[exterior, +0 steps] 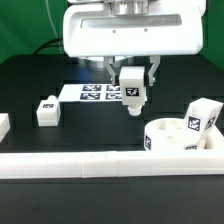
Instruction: Assemble stool
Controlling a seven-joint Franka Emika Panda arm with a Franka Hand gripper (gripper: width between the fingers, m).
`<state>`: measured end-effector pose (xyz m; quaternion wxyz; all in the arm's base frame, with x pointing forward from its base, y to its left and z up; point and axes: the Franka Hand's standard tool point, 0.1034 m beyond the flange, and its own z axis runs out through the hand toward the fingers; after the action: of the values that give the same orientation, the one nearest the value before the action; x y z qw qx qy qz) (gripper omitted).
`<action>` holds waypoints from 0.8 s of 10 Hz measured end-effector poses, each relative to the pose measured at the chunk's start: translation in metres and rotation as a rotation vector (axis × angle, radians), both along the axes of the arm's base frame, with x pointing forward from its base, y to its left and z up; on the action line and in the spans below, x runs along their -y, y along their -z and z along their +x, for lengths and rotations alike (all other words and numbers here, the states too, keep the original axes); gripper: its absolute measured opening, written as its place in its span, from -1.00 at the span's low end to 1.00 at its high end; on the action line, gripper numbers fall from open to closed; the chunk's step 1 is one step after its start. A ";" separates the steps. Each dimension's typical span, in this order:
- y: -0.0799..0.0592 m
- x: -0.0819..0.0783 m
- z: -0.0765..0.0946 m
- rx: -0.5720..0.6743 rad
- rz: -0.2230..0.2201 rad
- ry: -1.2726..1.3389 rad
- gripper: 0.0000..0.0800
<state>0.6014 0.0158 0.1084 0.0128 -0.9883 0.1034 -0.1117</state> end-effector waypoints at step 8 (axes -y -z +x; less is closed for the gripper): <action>0.004 -0.023 0.006 0.120 -0.024 -0.029 -0.16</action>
Offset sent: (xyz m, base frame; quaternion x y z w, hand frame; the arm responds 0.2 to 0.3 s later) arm 0.0082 0.0261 0.0145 -0.0119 0.0039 0.0159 0.9998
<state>0.6076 0.0390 0.1039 0.0085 -0.9813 0.0865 -0.1720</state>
